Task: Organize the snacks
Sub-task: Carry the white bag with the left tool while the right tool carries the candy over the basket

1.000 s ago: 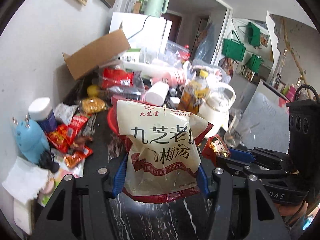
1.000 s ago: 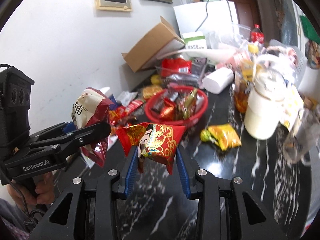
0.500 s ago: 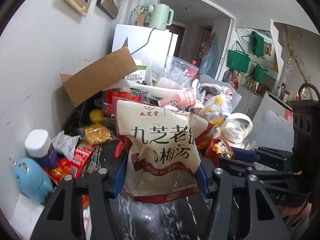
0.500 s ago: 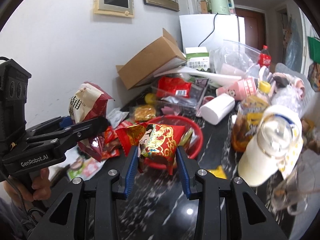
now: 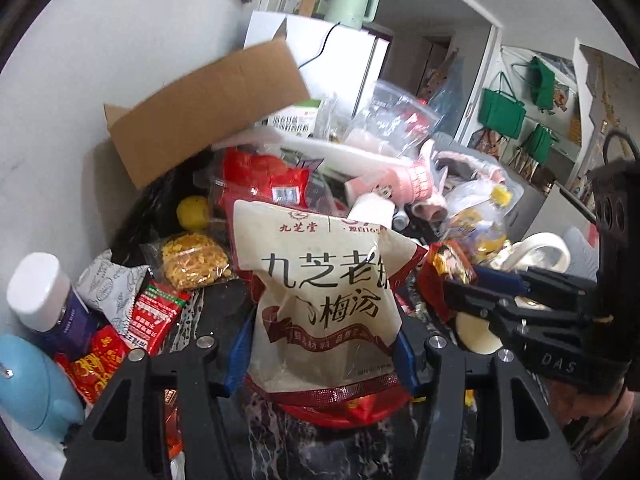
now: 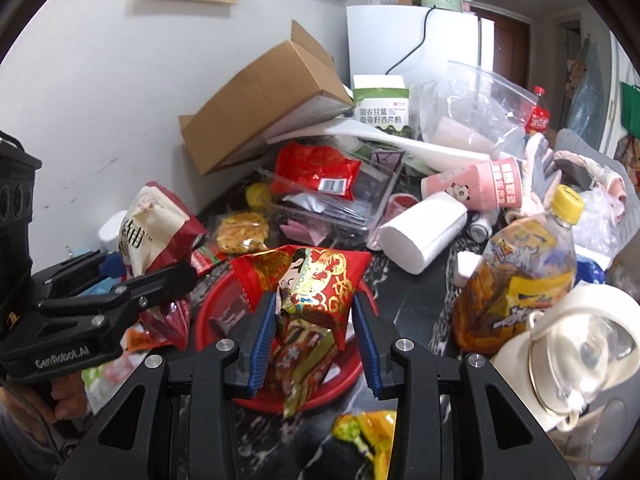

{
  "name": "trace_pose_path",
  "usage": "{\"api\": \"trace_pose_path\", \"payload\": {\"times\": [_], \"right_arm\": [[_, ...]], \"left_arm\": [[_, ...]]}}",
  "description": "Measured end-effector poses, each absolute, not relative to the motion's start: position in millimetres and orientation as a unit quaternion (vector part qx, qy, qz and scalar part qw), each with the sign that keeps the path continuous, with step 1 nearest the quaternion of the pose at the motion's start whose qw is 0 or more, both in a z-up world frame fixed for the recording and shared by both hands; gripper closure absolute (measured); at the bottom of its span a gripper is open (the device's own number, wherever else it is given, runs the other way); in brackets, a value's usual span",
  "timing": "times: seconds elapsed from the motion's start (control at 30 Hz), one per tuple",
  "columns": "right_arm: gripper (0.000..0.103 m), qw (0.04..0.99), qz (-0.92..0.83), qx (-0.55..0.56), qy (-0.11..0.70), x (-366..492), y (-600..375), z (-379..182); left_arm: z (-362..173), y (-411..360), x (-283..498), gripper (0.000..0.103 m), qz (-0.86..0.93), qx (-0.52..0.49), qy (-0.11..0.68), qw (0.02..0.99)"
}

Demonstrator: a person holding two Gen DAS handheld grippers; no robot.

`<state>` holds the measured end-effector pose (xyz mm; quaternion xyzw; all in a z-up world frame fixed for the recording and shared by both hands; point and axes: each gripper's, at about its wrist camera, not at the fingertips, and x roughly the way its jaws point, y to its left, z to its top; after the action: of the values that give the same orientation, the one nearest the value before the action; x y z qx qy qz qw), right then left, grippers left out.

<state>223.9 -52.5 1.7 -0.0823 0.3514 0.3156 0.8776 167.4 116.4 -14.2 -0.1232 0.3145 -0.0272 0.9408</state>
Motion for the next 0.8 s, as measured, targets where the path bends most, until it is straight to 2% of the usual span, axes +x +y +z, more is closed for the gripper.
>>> {"api": "trace_pose_path", "payload": {"times": [0.53, 0.8], "right_arm": [[0.065, 0.855, 0.298, -0.135, 0.403, 264, -21, -50], [0.065, 0.846, 0.289, -0.153, 0.422, 277, -15, -68]], "left_arm": [[-67, 117, 201, 0.046, -0.033, -0.127, 0.384, 0.914], [-74, 116, 208, 0.045, -0.034, -0.117, 0.391, 0.912]]}}
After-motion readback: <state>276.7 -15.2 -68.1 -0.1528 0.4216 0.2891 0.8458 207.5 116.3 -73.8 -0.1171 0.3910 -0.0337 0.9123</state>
